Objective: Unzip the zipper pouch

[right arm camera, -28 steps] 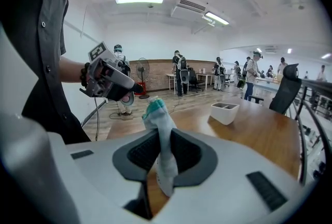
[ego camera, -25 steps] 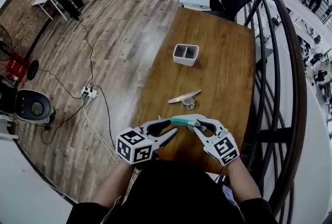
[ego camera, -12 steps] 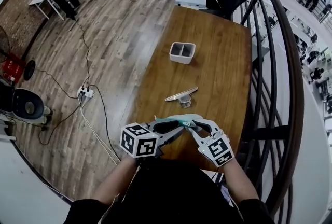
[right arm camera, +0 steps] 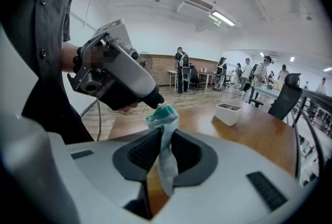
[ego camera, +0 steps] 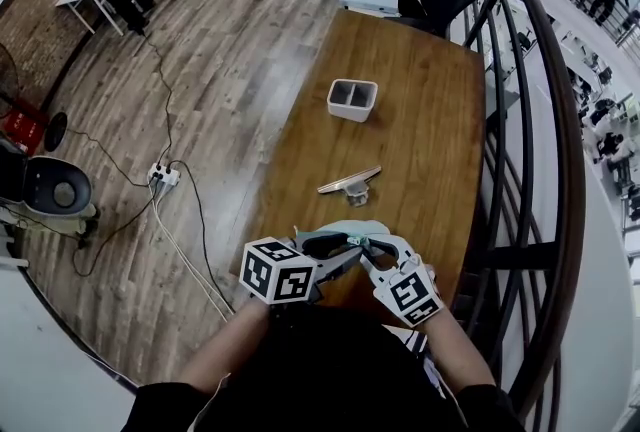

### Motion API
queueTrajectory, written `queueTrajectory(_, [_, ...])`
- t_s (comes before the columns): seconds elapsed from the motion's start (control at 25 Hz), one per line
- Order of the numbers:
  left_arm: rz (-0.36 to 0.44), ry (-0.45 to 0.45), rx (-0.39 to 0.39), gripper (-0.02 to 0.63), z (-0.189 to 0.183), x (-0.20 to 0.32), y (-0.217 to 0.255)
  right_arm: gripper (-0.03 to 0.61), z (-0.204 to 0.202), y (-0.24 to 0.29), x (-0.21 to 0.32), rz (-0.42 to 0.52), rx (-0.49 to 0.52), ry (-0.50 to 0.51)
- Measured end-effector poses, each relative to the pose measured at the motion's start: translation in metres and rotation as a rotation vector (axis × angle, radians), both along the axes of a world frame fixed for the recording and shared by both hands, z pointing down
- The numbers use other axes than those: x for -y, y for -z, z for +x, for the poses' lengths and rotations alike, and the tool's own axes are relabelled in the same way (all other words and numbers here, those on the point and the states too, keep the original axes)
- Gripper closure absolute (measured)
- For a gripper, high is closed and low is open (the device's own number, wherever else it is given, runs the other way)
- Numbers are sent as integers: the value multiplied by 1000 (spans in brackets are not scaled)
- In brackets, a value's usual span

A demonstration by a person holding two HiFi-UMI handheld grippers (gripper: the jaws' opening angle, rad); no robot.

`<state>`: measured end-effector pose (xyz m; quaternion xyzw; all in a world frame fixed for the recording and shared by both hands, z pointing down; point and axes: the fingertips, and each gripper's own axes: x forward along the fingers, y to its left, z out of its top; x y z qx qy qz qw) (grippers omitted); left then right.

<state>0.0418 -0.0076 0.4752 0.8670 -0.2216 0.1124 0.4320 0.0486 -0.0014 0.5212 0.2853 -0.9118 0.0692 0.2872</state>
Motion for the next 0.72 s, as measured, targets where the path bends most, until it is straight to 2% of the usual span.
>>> queueTrajectory(0.44, [-36, 38, 116, 430, -7, 9, -18, 518, -9, -2, -3, 75, -84, 57])
queueTrajectory(0.64, [-72, 54, 120, 495, -14, 11, -28, 518, -6, -6, -2, 64, -81, 56])
queueTrajectory(0.72, [-86, 57, 113, 497, -16, 10, -29, 518, -7, -6, -2, 62, -79, 52])
